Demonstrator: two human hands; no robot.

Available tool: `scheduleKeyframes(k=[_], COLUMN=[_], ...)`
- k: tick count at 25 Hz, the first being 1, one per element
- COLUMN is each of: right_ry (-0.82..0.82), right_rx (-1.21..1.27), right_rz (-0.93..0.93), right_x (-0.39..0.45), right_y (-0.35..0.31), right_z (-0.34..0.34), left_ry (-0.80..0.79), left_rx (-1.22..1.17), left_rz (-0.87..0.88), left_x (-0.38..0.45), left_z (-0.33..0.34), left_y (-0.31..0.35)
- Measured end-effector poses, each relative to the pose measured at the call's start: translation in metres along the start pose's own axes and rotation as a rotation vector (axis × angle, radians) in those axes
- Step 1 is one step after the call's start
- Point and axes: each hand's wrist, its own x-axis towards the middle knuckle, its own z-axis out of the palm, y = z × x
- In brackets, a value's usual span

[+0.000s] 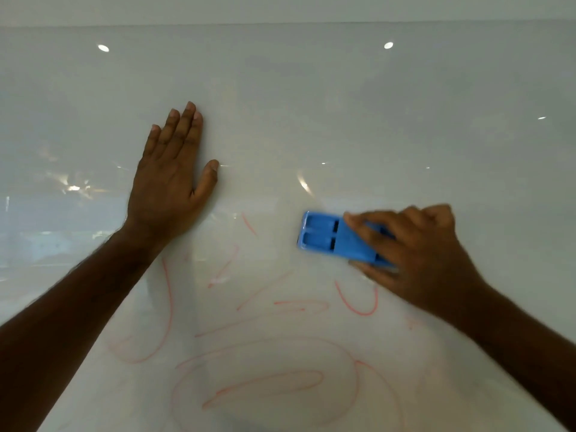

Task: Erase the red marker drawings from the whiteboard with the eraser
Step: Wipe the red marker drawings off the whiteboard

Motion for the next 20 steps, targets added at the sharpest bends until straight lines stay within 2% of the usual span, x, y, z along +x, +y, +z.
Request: scheduleKeyframes(k=[3,6,9,12,16,20], right_ry=[0.04,0.065,0.079,0.067,0.013,0.009], right_rx=[-0.004,0.074,0.126,0.152,0.126,0.015], right_rz=[0.164,0.238,0.187,0.074,-0.054,0.054], right_x=[0.035,0.075,0.088,0.064,0.016,0.019], right_y=[0.014,-0.022,-0.073,-0.103,-0.083,-0.034], right_z=[0.007,0.022,0.029,0.024,0.011,0.004], left_ry=[0.007,-0.004,-0.006,-0.01,-0.036,-0.032], left_rx=[-0.005,-0.01,-0.019,-0.027,-0.006,0.008], left_rz=[0.0,-0.006,-0.007,0.009,0.047,0.082], left_x=[0.0,0.0,-0.001,-0.002,0.0,0.0], left_z=[0.0,-0.002,-0.002,-0.005,-0.009,-0.009], left_y=[0.002,0.001,0.0,-0.002,-0.008,-0.01])
